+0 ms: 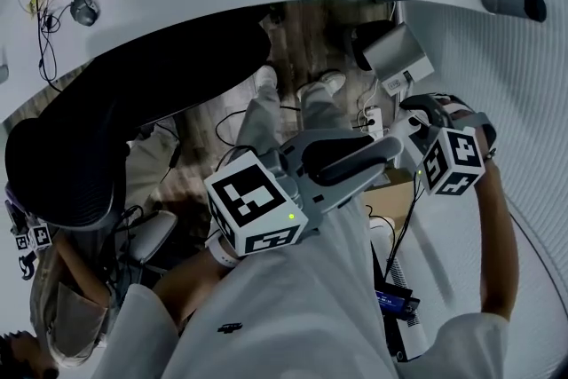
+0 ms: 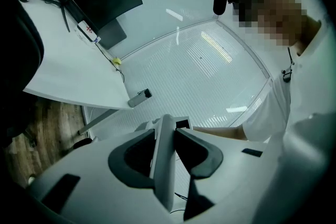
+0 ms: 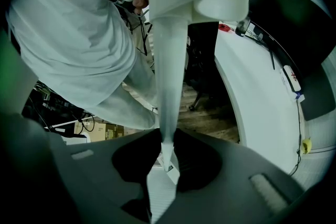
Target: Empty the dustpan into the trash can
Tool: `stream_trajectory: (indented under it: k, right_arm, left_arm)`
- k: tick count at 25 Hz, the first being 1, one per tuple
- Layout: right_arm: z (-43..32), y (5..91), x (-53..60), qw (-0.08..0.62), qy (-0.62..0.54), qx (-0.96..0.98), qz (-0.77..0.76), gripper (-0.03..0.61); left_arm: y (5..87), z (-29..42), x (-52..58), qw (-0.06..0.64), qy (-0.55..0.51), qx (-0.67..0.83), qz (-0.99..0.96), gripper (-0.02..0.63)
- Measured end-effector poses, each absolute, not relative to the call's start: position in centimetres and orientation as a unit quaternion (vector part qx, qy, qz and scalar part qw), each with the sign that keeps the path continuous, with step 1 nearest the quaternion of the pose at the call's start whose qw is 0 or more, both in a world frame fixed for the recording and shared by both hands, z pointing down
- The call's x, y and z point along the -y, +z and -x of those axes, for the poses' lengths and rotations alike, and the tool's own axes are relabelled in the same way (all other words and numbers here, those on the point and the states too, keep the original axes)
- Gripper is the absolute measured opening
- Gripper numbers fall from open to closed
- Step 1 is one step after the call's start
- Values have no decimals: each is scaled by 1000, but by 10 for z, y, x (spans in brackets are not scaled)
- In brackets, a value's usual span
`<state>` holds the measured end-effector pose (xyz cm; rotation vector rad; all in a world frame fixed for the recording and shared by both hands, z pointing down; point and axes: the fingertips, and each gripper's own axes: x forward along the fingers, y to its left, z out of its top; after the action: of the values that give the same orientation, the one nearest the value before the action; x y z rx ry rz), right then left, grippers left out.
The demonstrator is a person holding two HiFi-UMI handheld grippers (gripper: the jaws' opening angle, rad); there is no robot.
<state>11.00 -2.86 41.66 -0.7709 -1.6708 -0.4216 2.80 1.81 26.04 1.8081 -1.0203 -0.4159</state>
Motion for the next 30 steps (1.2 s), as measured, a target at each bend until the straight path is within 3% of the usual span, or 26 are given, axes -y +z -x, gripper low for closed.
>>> stream_trajectory:
  k: [30]
  right_arm:
    - [-141,388,1,557,-175,782,220,90]
  left_arm:
    - [221,-79,-39,445,-53,367,-815,120]
